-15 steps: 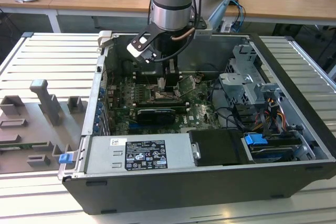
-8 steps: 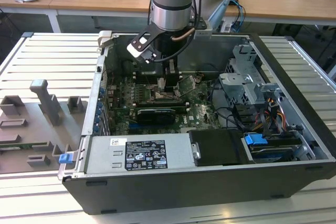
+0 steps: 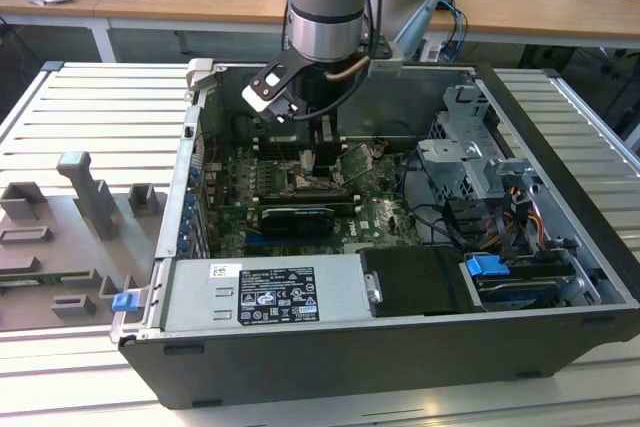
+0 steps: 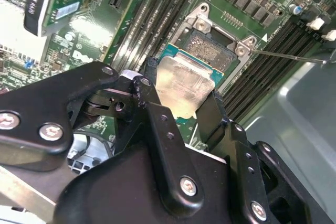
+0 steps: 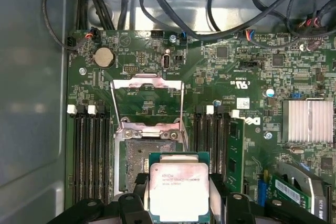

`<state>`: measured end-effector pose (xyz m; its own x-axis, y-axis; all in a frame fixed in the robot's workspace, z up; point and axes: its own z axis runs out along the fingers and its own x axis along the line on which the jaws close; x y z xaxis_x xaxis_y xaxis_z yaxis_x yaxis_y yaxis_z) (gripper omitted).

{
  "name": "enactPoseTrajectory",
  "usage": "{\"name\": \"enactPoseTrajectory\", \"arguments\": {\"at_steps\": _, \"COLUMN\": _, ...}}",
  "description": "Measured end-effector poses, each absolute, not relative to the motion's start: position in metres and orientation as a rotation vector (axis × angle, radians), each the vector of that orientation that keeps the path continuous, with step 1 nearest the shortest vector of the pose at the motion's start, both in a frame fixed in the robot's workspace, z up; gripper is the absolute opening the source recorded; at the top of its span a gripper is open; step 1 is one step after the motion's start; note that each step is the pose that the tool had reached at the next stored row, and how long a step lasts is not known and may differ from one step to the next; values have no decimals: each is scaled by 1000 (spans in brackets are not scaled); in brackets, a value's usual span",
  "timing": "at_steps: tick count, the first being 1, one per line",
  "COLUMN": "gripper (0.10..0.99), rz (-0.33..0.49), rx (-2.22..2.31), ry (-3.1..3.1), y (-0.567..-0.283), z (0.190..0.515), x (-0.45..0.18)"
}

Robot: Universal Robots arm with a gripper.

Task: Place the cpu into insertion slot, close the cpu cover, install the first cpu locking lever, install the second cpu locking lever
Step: 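Place the cpu into insertion slot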

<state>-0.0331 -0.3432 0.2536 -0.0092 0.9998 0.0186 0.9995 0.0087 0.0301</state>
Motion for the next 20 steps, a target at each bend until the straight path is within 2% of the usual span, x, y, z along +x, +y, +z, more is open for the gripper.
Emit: {"name": "enactPoseTrajectory", "arguments": {"at_steps": 20, "gripper": 541, "rz": 56, "rx": 2202, "ry": 2231, "y": -333, "z": 237, "x": -34}}
